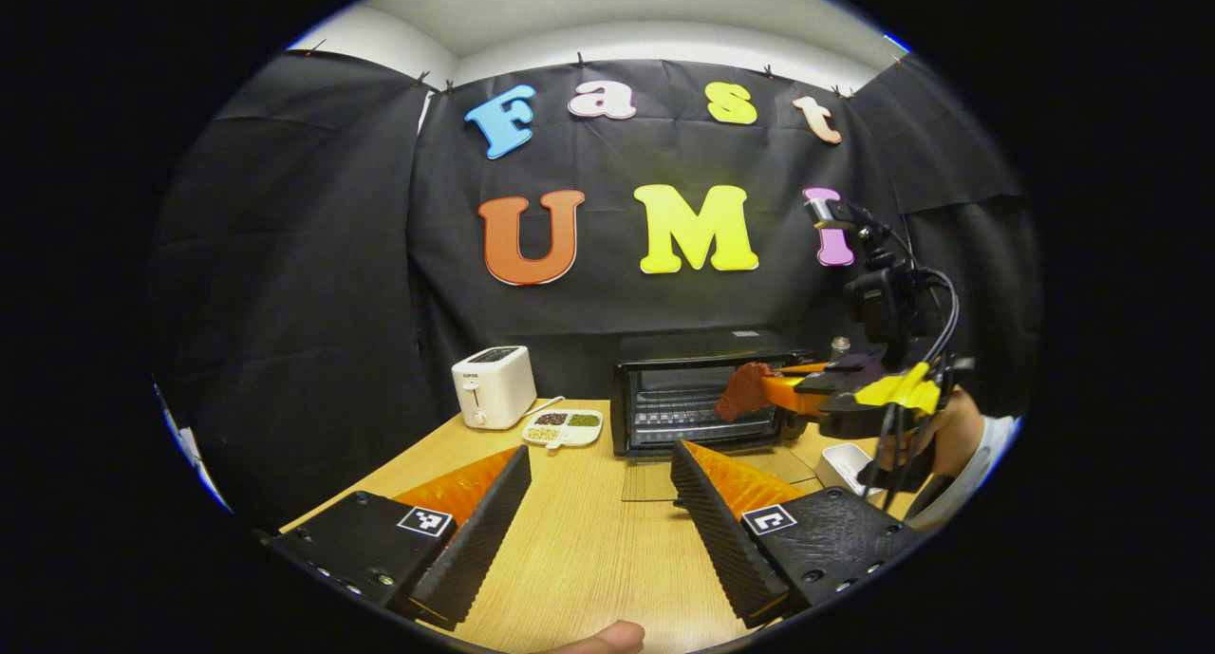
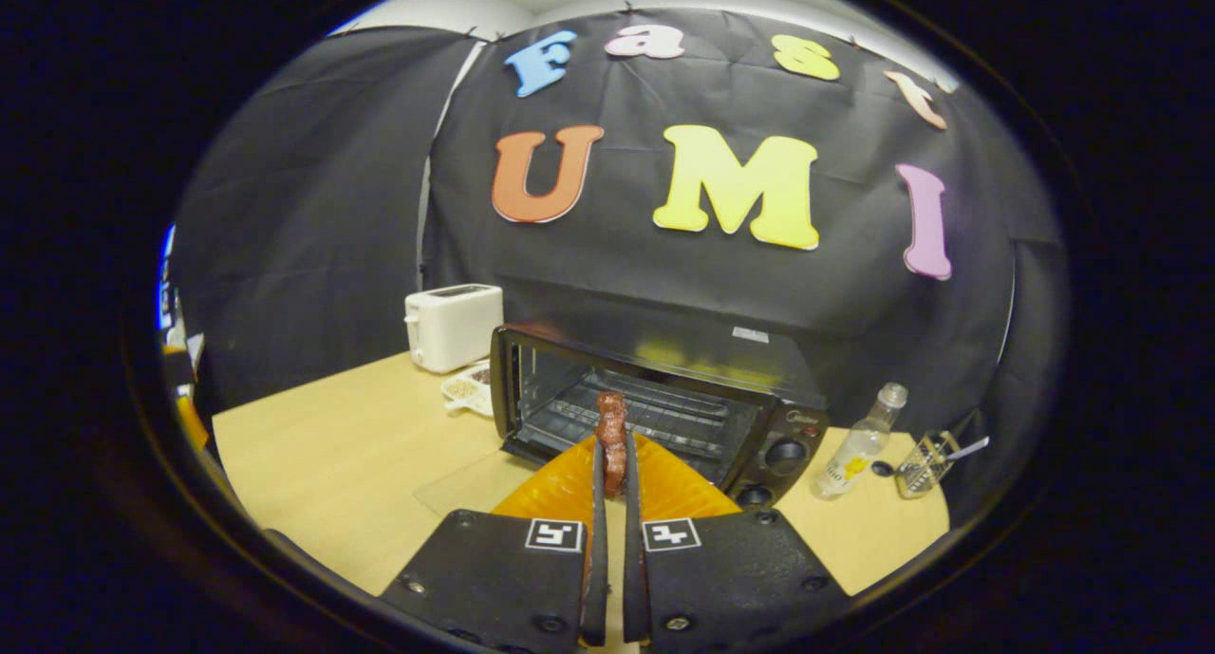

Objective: Open the electric oven with the left hand, put the food in, and close the electric oven.

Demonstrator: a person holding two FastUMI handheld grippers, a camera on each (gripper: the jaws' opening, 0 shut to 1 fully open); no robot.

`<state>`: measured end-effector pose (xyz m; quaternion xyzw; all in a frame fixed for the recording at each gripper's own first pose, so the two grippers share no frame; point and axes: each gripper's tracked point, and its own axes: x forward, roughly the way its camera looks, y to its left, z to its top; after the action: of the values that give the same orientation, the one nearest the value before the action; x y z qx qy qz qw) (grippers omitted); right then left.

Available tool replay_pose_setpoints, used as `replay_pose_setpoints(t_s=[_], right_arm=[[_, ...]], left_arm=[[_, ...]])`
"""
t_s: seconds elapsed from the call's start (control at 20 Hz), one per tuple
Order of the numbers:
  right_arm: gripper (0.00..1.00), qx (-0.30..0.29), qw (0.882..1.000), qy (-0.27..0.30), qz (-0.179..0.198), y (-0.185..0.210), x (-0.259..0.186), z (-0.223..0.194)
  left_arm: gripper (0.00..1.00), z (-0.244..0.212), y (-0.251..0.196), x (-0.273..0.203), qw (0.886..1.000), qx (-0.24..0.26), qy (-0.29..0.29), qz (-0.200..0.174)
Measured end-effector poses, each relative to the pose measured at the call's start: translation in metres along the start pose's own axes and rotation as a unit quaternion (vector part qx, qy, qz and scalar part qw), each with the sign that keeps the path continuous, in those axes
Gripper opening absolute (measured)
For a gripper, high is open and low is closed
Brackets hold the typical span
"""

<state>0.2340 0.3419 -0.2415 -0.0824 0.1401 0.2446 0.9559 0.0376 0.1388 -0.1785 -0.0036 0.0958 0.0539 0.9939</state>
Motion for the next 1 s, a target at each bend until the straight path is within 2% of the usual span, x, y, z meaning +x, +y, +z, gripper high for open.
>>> replay_pose_setpoints(t_s=[0.15,0.25,0.45,0.6,0.7,0.8,0.95,1.0], right_arm=[[0.1,0.075,0.997,-0.009,-0.01,0.005,0.03,-0.001],[0.1,0.147,0.988,-0.037,-0.021,0.0,0.044,0.003],[0.1,0.294,0.955,-0.035,-0.025,-0.005,0.072,-0.009],[0.1,0.338,0.94,-0.031,-0.024,-0.01,0.099,-0.015],[0.1,0.397,0.916,-0.043,-0.028,-0.016,0.118,-0.014],[0.1,0.438,0.897,-0.05,-0.034,-0.023,0.134,-0.015],[0.1,0.463,0.885,-0.04,-0.033,-0.022,0.16,-0.018],[0.1,0.464,0.885,-0.033,-0.036,-0.023,0.167,-0.023]], left_arm=[[0.95,-0.001,0.012,-0.002,1.0,-0.012,-0.003,0.01],[0.95,0.0,0.019,-0.002,1.0,-0.011,-0.01,0.016],[0.95,-0.01,0.018,0.005,1.0,-0.018,0.003,0.009],[0.96,-0.016,0.012,0.003,0.999,-0.038,0.022,-0.003],[0.95,-0.015,0.013,0.002,0.999,-0.031,0.02,-0.003],[0.95,-0.015,0.02,0.0,1.0,-0.019,0.021,0.007],[0.95,-0.017,0.027,-0.004,1.0,-0.006,0.022,0.021],[0.95,-0.017,0.028,-0.005,0.999,-0.001,0.022,0.023]])
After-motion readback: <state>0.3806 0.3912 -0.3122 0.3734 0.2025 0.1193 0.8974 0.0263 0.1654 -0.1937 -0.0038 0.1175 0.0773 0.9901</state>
